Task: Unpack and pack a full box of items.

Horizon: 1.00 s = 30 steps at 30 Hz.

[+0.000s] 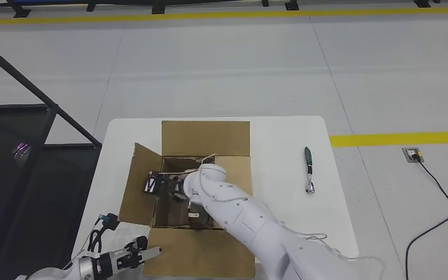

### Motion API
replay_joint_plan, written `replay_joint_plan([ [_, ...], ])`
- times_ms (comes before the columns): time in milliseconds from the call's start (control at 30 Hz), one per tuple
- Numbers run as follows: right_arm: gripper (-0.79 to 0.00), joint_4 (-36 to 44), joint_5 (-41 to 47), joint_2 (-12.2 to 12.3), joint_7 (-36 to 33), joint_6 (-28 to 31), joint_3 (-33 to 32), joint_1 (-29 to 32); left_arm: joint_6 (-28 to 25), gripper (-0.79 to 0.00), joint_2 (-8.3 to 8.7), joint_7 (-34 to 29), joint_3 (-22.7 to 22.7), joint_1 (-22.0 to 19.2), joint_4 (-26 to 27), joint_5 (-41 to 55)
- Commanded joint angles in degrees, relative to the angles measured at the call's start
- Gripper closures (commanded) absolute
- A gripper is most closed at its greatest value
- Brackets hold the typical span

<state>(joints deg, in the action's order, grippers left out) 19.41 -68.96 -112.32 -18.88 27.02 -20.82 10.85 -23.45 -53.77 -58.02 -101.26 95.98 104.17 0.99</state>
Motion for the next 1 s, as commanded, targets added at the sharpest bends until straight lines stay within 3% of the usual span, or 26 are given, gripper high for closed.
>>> replay_joint_plan([
  [0,0.0,1.9,-1.1,1.0,2.3,-1.4,-0.4,0.5,0.0,-0.785,0.0,0.0,0.0,0.0,0.0,0.0],
  [133,0.0,9.0,-3.6,3.7,3.0,-5.1,-1.7,2.4,0.0,-0.785,0.0,0.0,0.0,0.0,0.0,0.0],
  [333,0.0,31.0,-10.2,10.1,-7.6,-11.9,-6.3,8.9,0.0,-0.785,0.0,0.0,0.0,0.0,0.0,0.0],
  [533,0.0,60.5,-22.5,18.0,-17.3,-11.4,-15.4,22.8,0.0,-0.785,0.0,0.0,0.0,0.0,0.0,0.0],
  [700,0.0,77.5,-28.8,22.1,-12.4,-9.9,-24.2,35.0,0.0,-0.785,0.0,0.0,0.0,0.0,0.0,0.0],
  [967,0.0,78.2,-29.0,22.3,-11.7,-9.4,-24.7,35.7,0.0,-0.785,0.0,0.0,0.0,0.0,0.0,0.0],
])
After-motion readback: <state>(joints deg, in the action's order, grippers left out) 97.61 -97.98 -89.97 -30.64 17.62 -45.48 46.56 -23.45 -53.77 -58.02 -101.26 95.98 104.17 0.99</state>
